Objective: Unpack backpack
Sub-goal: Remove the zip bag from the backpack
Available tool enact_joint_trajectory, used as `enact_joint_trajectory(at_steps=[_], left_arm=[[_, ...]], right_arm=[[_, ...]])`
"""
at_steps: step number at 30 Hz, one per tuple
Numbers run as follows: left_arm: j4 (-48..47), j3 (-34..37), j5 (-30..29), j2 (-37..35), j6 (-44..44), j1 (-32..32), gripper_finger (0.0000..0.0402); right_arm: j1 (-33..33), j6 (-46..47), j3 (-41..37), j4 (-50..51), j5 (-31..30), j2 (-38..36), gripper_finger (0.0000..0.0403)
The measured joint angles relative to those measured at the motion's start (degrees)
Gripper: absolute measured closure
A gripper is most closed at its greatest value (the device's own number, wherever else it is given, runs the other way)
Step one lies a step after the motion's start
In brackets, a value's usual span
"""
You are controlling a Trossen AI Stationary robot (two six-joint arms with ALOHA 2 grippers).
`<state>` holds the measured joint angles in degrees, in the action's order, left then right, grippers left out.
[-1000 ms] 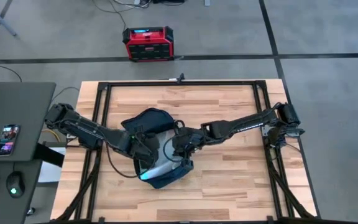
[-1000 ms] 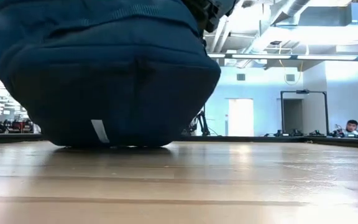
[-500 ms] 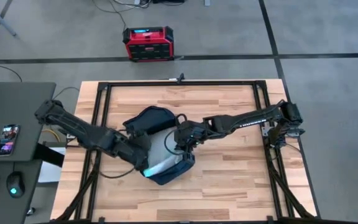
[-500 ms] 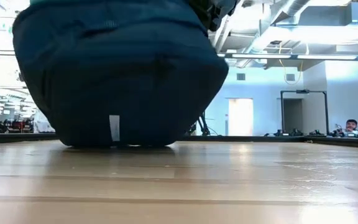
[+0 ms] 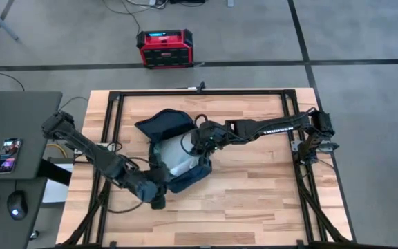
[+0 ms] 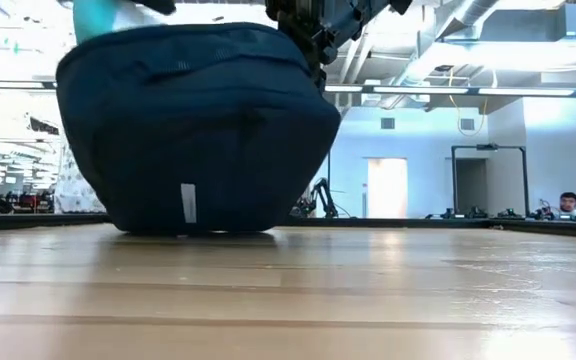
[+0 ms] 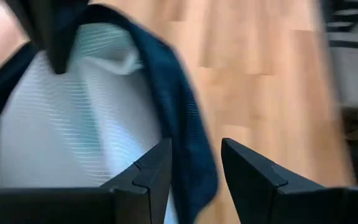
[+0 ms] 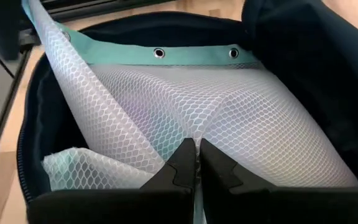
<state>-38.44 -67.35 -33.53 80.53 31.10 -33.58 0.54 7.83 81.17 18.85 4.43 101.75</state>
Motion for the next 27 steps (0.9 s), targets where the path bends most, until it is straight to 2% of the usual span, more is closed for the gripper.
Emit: enact_joint_trajectory(at_steps=[3, 12, 14, 18, 19, 27], left_arm=[[-0.5, 0.0, -5.4, 2.9, 1.8, 0.3, 0.0276], [2.2, 0.0, -3.3, 9.6, 4.8, 2.5, 0.028], [2.8, 0.0, -2.6, 10.5, 5.3, 2.9, 0.0299], [1.7, 0.0, -0.9, 12.3, 8.4, 3.5, 0.0382], [1.6, 0.0, -0.8, 12.6, 9.2, 3.6, 0.039], [0.3, -0.1, -1.0, 14.1, 14.1, 3.6, 0.04]], right_arm=[[0.0, -0.8, 0.0, 0.0, 0.0, 0.0, 0.0403], [-0.6, -2.5, 0.0, -0.4, 0.2, 0.0, 0.0403], [-0.8, -2.9, 0.0, -1.3, 0.2, 0.0, 0.0403], [-1.3, -3.4, 0.0, -2.4, 0.0, 0.0, 0.0403], [-1.4, -3.4, 0.0, -3.1, 0.0, 0.0, 0.0403], [-1.8, -3.3, 2.5, -9.8, -0.7, -0.1, 0.0403]])
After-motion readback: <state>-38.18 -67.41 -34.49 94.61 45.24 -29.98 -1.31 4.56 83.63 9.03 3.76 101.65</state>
